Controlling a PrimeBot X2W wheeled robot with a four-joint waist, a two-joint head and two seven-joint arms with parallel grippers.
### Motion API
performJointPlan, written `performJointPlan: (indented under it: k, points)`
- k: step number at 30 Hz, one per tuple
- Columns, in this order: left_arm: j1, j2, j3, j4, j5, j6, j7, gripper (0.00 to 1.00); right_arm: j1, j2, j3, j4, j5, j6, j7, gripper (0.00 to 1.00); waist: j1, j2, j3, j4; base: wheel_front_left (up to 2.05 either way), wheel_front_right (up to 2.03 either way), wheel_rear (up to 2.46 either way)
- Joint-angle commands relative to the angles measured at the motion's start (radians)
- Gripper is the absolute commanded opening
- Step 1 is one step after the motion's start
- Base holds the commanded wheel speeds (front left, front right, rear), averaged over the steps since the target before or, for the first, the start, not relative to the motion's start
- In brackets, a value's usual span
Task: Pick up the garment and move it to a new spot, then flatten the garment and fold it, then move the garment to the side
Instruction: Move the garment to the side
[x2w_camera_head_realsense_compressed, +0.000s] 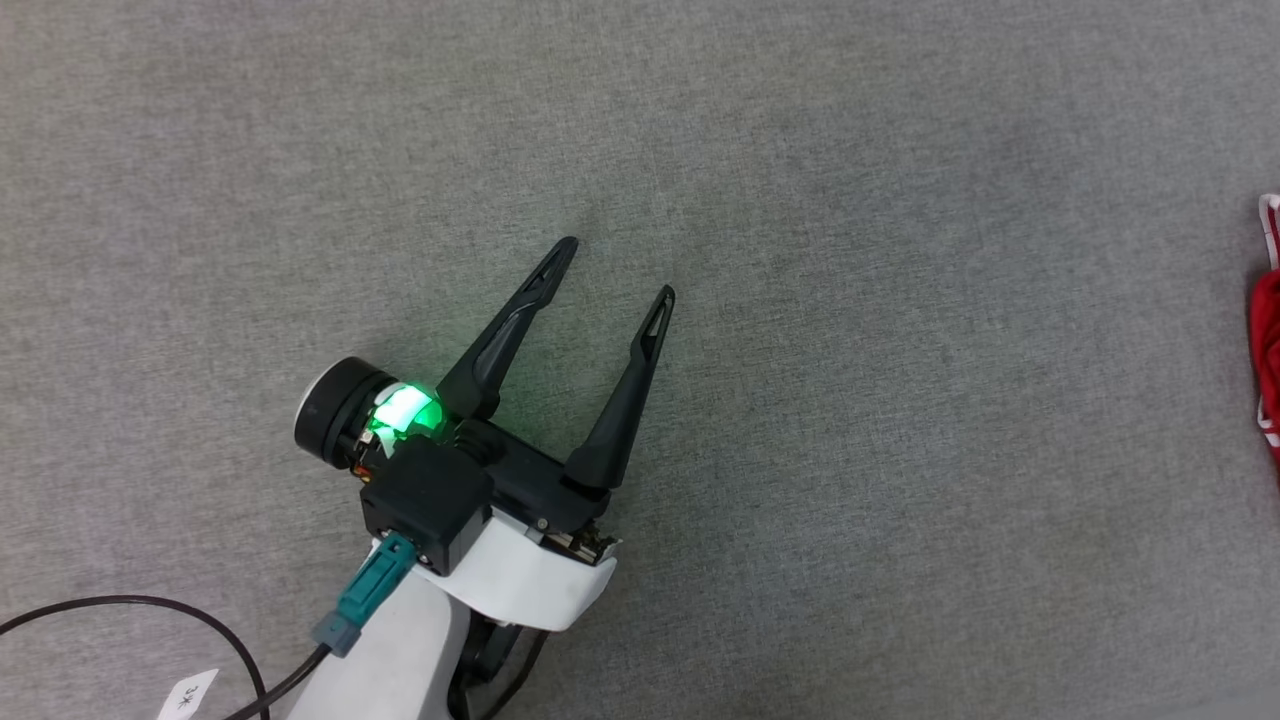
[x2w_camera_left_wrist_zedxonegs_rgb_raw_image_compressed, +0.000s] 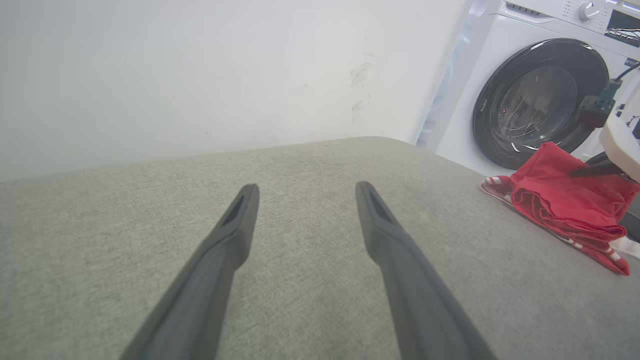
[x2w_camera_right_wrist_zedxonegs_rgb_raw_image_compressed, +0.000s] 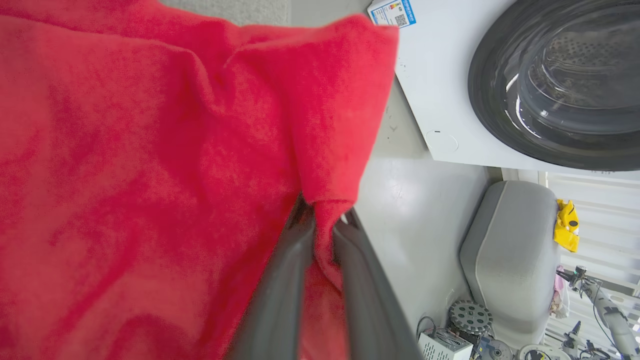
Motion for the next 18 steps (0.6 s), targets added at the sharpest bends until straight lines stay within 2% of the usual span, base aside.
performJointPlan:
  k: [1,5,11,13,18]
  points:
    - [-0.007,0.001,0.0,-0.002,-0.005,0.001,-0.002,1.0,-0.024,0.004,-0.012,0.013,-0.003,-0.002,-0.006,1.0,-0.0002,-0.0001,-0.007,0.004,0.0,0.0,0.0]
    - [0.014,-0.01,0.014,0.009,-0.016,0.001,-0.002,1.0,-0.043,0.019,-0.015,0.025,-0.023,-0.002,-0.021,1.0,-0.0002,-0.0001,-0.048,0.007,0.0,0.0,0.0]
    - [0.05,-0.04,0.046,0.04,-0.029,0.004,-0.002,1.0,-0.067,0.05,-0.004,-0.037,-0.004,-0.002,-0.043,1.0,-0.0002,-0.0001,-0.164,0.014,0.0,0.0,0.0]
    - [0.075,-0.052,0.07,0.057,-0.044,0.005,-0.002,1.0,-0.065,0.075,-0.008,-0.066,0.013,-0.002,-0.059,1.0,-0.0002,-0.0001,-0.214,0.021,0.0,0.0,0.0]
    - [0.14,-0.068,0.139,0.086,-0.063,0.008,-0.002,1.0,-0.001,0.188,-0.056,-0.161,0.101,-0.002,-0.141,1.0,-0.0002,-0.0001,-0.337,0.047,0.0,0.0,0.0]
